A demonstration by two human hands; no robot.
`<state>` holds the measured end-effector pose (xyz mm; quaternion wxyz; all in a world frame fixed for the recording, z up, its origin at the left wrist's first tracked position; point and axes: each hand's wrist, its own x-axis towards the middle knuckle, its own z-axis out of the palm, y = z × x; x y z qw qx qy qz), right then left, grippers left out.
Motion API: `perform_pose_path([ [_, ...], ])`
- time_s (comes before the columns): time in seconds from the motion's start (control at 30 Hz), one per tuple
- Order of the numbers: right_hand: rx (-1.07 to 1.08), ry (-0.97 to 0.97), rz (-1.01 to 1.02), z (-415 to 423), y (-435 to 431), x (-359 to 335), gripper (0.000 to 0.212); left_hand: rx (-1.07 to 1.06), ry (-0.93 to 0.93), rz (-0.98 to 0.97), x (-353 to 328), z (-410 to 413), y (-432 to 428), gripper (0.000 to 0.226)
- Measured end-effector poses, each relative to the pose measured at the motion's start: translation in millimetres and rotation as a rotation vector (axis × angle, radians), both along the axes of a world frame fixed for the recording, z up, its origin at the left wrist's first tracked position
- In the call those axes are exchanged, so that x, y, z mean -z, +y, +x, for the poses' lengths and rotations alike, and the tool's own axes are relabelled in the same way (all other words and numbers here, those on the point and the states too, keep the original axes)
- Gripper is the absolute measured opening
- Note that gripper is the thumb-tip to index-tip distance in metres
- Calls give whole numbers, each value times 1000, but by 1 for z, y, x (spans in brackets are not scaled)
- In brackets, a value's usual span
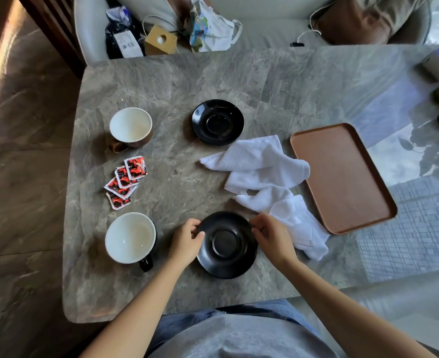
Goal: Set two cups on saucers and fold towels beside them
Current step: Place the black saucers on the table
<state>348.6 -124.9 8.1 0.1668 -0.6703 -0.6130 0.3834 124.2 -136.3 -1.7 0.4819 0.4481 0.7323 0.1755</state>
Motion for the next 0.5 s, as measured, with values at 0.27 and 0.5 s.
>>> perform_pose_path([
  [0.27, -196, 53, 113, -43, 0, -16, 18, -120, -94, 104, -18, -37, -61, 24],
  [0.5, -384, 147, 77, -126, -1, -12, 14, -104, -259, -63, -20, -100, -120, 16],
])
